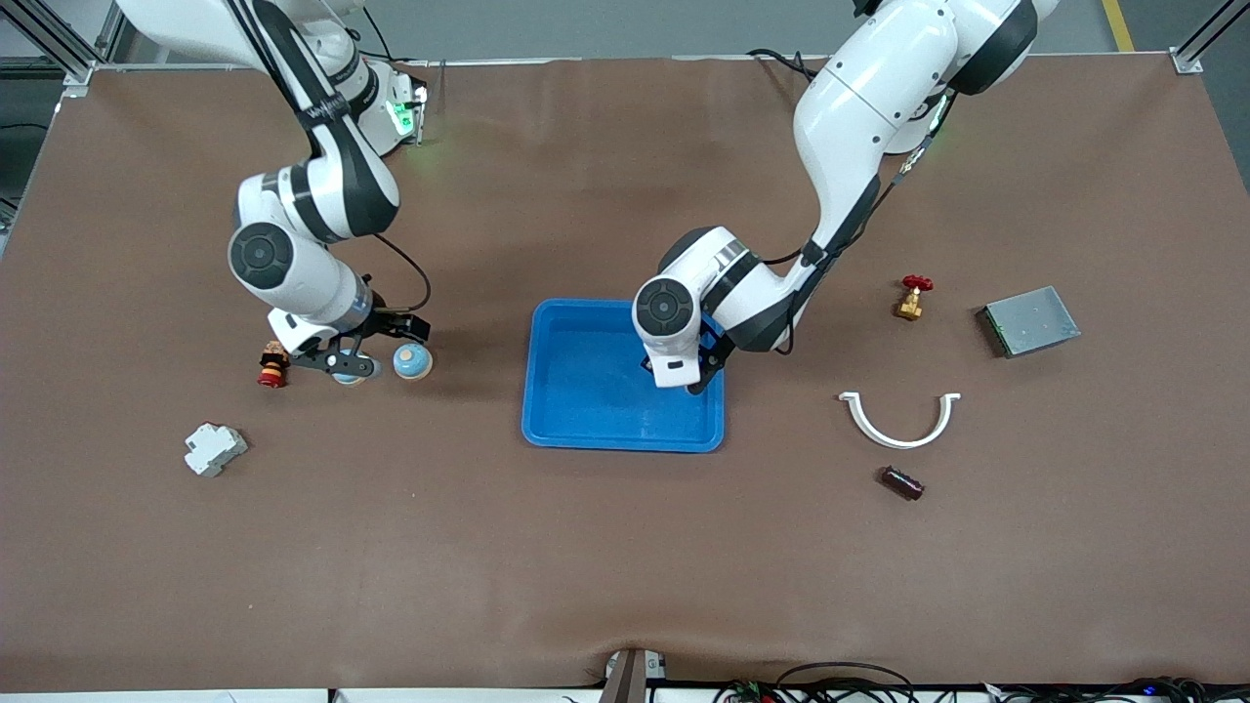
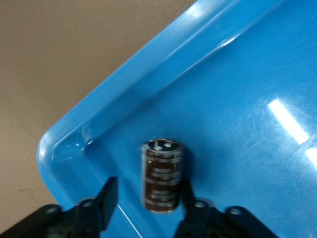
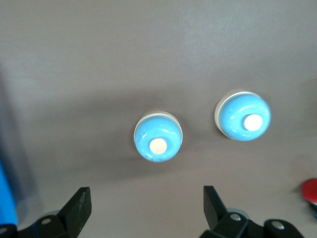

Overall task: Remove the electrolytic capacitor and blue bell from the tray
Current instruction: 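Place the bell beside the first bell while the left gripper lifts the capacitor, then withdraw the right gripper while the left gripper carries the capacitor toward the arch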

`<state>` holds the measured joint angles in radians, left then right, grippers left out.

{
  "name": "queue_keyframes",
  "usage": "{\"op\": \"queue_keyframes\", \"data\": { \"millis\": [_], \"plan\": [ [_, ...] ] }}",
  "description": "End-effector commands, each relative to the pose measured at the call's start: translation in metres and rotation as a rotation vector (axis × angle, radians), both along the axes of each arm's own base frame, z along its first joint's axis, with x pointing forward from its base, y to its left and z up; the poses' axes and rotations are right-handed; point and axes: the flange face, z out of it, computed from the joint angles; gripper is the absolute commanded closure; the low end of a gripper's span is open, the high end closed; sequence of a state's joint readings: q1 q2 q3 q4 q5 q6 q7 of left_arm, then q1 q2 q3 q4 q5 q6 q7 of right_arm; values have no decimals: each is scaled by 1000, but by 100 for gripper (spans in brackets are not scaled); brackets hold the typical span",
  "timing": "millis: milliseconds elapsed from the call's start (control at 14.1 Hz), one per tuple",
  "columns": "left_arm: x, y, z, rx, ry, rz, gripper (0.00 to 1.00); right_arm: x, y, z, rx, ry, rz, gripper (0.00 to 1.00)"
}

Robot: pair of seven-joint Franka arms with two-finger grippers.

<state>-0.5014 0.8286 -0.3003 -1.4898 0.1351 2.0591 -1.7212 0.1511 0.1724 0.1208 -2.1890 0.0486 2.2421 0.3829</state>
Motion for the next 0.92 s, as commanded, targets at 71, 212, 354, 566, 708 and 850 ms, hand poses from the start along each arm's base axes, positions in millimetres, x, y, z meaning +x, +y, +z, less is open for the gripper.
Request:
{"op": "queue_keyframes", "data": {
  "millis": [71,212,354,566,708,850],
  "plan": [
    [1,3,4,20,-23,17,100,19,-15,61,16,2,90,0],
    [4,4,10,14,-32,19,100,27,-36,96,28,-24,138,0],
    [10,4,19,3,-44,24,100,36,-59,124,33,-8,142,0],
    [28,3,44,-32,-82,48,100,43,-85,167,40,31,159,0],
    [46,17,70,-39,-114,55,100,48,-111,195,49,-1,185,0],
    [53,25,99,-49,-134,-16,100,48,-134,222,42,-55,189,0]
  ]
}}
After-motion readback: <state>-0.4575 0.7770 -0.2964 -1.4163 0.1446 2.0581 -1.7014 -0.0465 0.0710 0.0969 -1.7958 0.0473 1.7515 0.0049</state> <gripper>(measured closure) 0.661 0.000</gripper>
